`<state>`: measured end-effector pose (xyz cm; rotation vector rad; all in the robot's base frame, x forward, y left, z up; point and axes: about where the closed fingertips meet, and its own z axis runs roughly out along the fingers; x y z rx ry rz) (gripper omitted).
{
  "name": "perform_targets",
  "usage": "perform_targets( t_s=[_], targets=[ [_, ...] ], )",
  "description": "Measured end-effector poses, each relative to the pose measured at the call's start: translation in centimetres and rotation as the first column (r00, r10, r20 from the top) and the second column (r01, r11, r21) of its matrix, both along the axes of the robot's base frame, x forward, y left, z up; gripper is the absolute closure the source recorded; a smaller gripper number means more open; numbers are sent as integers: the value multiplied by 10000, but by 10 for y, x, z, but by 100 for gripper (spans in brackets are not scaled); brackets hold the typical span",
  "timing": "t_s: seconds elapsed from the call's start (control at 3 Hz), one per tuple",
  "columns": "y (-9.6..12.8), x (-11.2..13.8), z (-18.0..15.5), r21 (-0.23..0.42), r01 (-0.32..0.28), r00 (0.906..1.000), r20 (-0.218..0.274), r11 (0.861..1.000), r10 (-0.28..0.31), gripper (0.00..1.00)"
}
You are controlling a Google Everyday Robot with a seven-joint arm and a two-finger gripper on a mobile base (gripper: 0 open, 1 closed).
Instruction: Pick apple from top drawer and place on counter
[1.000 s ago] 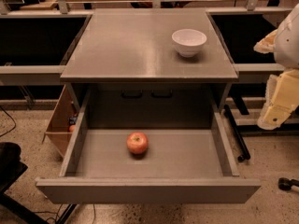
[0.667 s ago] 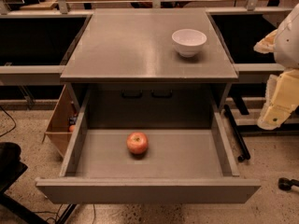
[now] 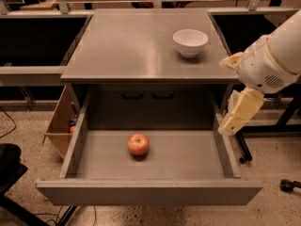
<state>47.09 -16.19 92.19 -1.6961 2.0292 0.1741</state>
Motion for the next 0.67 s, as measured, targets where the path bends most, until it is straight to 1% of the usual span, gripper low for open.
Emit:
perform_targets(
  t_s=[0.33, 0.67],
  targets=[
    [50, 13, -47, 2031, -714, 9974, 212, 9765, 685, 0],
    [91, 20, -72, 3491, -1144, 9930, 674, 9301, 968, 0]
  ],
)
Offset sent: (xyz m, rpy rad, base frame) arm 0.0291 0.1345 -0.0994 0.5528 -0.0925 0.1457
